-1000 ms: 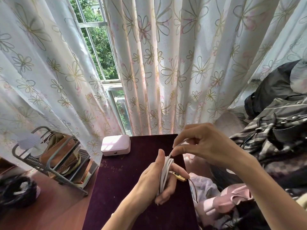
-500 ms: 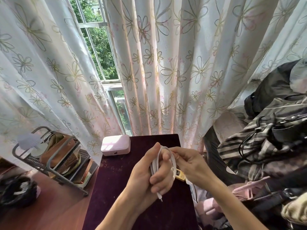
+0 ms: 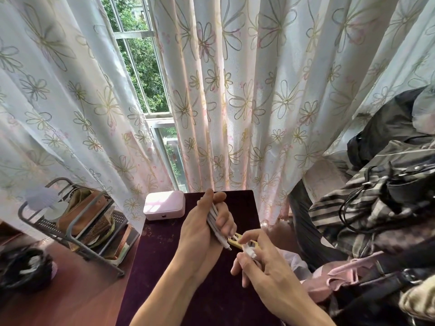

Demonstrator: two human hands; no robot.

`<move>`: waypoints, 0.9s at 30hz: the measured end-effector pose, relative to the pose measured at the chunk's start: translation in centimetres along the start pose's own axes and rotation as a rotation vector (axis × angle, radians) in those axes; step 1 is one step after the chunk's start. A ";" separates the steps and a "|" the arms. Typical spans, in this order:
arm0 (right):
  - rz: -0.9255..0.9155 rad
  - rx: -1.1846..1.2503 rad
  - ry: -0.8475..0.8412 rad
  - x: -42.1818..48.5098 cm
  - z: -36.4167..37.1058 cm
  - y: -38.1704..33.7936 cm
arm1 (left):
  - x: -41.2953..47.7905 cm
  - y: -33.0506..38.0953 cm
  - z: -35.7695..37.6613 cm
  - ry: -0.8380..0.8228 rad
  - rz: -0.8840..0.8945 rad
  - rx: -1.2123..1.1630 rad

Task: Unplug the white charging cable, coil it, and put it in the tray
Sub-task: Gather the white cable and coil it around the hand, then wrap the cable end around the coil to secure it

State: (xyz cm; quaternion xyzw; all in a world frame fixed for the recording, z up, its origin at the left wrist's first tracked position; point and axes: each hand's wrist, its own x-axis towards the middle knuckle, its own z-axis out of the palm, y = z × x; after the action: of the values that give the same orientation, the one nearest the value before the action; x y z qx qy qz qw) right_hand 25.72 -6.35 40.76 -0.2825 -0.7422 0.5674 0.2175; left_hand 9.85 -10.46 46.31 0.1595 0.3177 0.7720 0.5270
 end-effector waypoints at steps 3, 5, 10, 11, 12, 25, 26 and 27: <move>-0.023 -0.071 -0.012 -0.7 -0.2 -1.4 | 0.4 -0.1 -0.4 0.034 0.013 -0.010; -0.049 -0.086 -0.014 -1.1 -0.4 -2.3 | 0.6 -0.3 -0.6 0.042 0.025 -0.005; -0.095 -0.092 -0.050 -1.3 -0.8 -3.3 | 0.9 -0.7 -1.0 0.111 0.097 0.090; -0.115 -0.122 -0.028 -1.3 -0.9 -3.4 | 0.9 -0.8 -1.0 0.121 0.110 0.113; -0.135 -0.149 -0.008 -1.2 -1.0 -3.3 | 0.9 -0.8 -1.0 0.130 0.124 0.135; -0.428 -0.235 0.163 1.7 -1.4 -3.4 | -0.2 -2.0 0.5 0.166 0.244 0.408; -0.435 -0.216 0.184 1.8 -1.4 -3.6 | -0.2 -2.0 0.5 0.163 0.245 0.394; -0.436 -0.201 0.201 1.8 -1.4 -3.7 | -0.3 -2.0 0.5 0.160 0.247 0.387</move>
State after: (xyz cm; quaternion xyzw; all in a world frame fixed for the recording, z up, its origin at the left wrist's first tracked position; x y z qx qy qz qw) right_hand 24.63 -4.87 44.75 -0.1908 -0.8130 0.3996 0.3781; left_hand 11.67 -10.06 45.37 0.2333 0.4785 0.7655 0.3614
